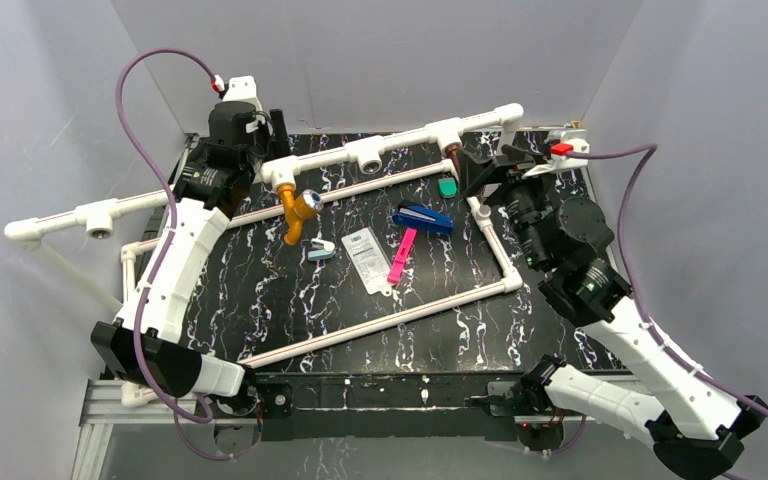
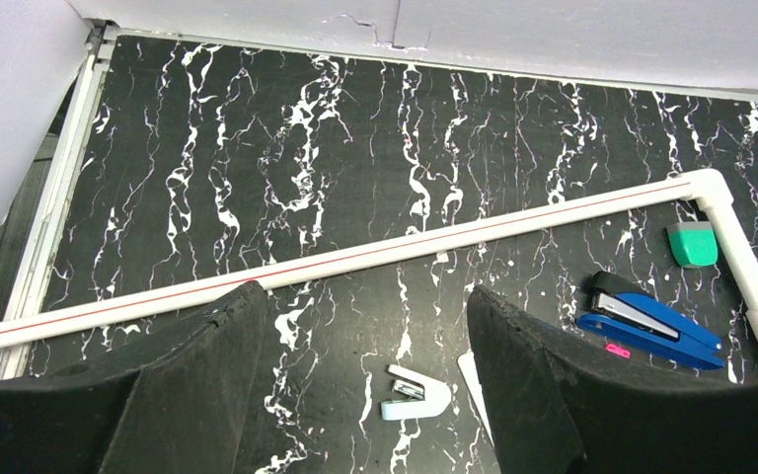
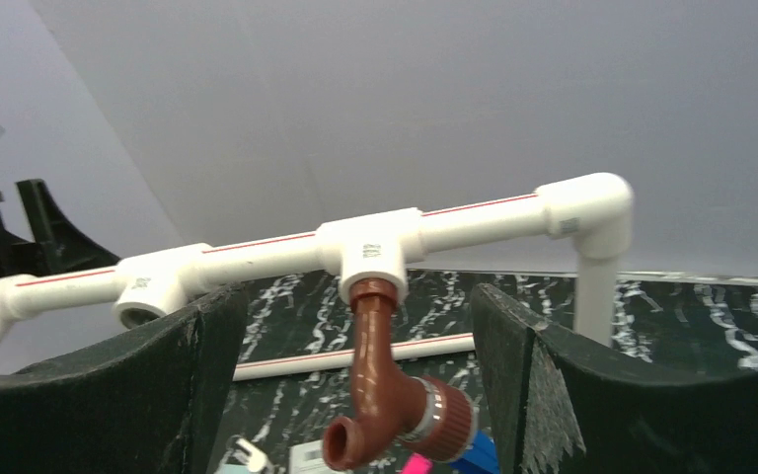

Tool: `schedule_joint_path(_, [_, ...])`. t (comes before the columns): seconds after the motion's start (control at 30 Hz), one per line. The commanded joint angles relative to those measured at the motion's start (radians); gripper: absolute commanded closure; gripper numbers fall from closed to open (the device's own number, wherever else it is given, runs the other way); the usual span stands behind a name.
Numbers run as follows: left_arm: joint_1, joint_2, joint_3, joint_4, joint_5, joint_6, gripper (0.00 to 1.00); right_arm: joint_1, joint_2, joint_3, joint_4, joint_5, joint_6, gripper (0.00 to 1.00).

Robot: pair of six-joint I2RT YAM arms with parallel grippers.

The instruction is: Install the water faucets

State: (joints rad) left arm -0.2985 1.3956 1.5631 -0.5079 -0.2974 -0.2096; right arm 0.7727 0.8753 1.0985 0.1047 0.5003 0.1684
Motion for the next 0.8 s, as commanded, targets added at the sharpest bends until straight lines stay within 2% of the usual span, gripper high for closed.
schedule_joint_path(0.0, [-0.031,0.044,0.032,-0.157,0.022,-0.005,0.27,0.002,-0.071,0.001,-0.036,0.107,-0.157,0.10])
schedule_joint_path(0.17, [-0.031,0.043,0.114,-0.126,0.011,-0.025,0.27,0.002,-0.151,-0.067,-0.095,0.191,-0.215,0.06])
schedule_joint_path(0.33, [-0.031,0.034,0.184,-0.082,-0.011,-0.048,0.27,0.002,-0.222,-0.141,-0.194,0.248,-0.205,0.02])
schedule_joint_path(0.57, [-0.031,-0.064,0.107,0.086,0.005,-0.148,0.27,0.002,-0.282,-0.291,-0.251,0.292,-0.176,0.01])
schedule_joint_path(0.77, [-0.031,-0.152,0.085,0.184,0.033,-0.203,0.27,0.002,-0.290,-0.451,-0.169,0.297,-0.157,0.01])
